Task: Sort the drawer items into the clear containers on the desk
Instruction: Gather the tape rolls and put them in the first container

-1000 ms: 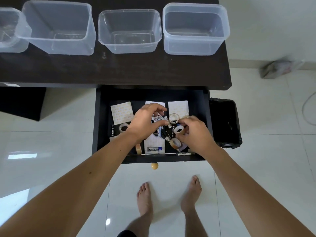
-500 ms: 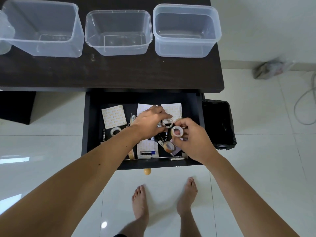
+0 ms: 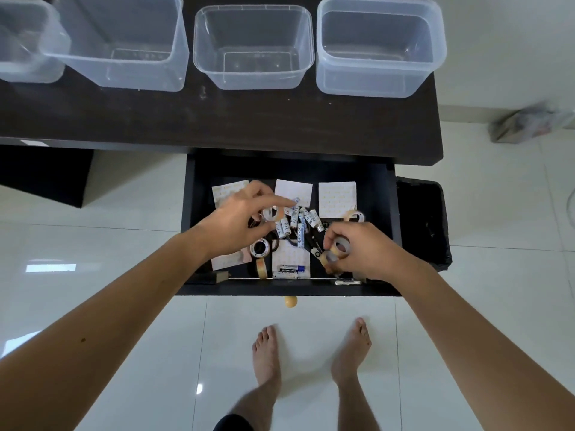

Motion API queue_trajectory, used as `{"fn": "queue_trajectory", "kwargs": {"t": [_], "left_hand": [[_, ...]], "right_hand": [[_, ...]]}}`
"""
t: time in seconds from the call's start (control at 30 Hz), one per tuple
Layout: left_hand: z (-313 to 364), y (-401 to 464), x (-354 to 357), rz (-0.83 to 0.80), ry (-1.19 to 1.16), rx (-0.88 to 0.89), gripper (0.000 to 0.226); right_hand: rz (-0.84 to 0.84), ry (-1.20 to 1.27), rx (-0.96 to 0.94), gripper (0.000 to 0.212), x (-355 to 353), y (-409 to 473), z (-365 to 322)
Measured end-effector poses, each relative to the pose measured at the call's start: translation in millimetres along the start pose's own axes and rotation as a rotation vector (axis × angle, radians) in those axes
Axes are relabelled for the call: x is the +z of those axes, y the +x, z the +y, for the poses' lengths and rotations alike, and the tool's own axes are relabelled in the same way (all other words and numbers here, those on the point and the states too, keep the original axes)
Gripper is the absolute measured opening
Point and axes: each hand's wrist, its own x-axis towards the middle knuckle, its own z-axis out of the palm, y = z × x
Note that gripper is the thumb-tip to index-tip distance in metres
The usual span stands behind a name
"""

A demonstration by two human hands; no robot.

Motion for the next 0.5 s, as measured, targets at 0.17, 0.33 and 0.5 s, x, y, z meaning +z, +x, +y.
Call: {"fn": "queue_trajectory", "kwargs": {"t": [0.17, 0.33, 0.5], "left_hand": [[-13, -19, -8, -0.126, 0.062, -0.042, 0.035], [-23, -28, -2, -0.210, 0.110, -0.112, 0.037], [-26, -31, 5, -0.269, 0.253, -0.100, 0.059]], "right_hand": [[-0.019, -0.099, -0.029, 0.031, 3, 3, 0], [0.020, -0.072, -0.060, 0.027, 4, 2, 4], [0.051, -0.052, -0.129, 0.035, 3, -1, 10]]}}
